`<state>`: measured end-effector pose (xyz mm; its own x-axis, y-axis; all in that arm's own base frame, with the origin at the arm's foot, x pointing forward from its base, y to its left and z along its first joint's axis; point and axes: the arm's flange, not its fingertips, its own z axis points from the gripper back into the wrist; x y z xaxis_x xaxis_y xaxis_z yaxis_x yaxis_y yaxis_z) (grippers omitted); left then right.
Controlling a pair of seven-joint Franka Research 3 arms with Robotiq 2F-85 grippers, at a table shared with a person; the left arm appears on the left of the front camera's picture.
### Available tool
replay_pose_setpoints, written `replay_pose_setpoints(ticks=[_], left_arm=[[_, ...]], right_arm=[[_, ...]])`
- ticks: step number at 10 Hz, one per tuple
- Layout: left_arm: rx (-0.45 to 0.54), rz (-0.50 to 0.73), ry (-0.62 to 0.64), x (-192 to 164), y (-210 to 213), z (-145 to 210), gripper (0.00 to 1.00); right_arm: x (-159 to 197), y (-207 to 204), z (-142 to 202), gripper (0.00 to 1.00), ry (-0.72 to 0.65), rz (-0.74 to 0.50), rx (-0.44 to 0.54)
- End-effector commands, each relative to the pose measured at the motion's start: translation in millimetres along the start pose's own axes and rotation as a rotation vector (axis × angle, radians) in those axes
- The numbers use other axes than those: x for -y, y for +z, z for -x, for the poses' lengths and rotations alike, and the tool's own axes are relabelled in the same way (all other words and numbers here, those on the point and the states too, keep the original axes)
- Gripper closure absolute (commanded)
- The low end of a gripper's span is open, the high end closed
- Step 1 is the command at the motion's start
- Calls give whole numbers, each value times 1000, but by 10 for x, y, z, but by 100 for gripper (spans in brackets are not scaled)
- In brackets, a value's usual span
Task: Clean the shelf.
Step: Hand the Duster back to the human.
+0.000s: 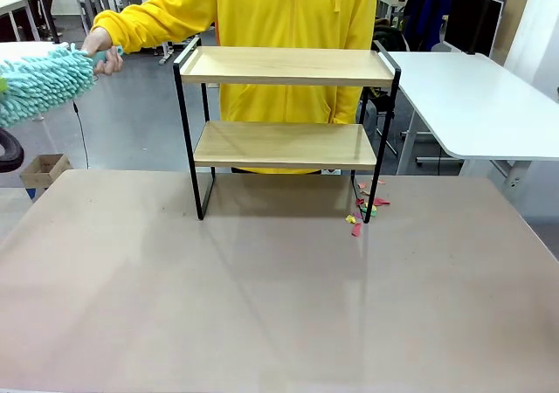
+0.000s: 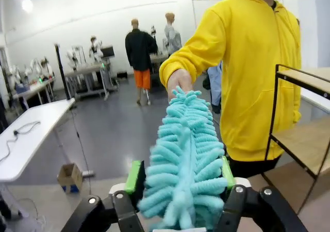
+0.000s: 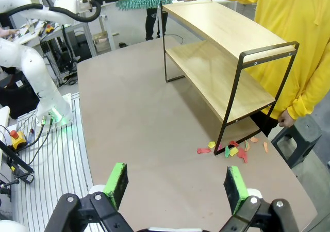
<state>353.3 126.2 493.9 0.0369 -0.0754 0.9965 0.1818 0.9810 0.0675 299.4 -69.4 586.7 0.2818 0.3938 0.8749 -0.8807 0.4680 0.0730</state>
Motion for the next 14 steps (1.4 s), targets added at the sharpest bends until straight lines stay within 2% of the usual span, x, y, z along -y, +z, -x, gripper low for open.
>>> replay_pose_setpoints(ticks=[1, 3, 5, 7, 8, 14], left_arm=[[-32, -15, 149, -97, 268, -461, 0], [-6, -57, 303, -277, 467, -937, 0], [14, -107, 395, -499, 586, -1202, 0], [-5, -114, 400, -636, 590, -1234, 0], [27, -111, 397, -513, 577, -1192, 0], [27, -111, 397, -513, 577, -1192, 0]], right_arm=[[17, 4, -33, 0, 12, -2, 25], [17, 4, -33, 0, 12, -2, 25], [17, 4, -33, 0, 12, -2, 25], [17, 4, -33, 0, 12, -2, 25], [17, 4, -33, 0, 12, -2, 25], [17, 4, -33, 0, 12, -2, 25]])
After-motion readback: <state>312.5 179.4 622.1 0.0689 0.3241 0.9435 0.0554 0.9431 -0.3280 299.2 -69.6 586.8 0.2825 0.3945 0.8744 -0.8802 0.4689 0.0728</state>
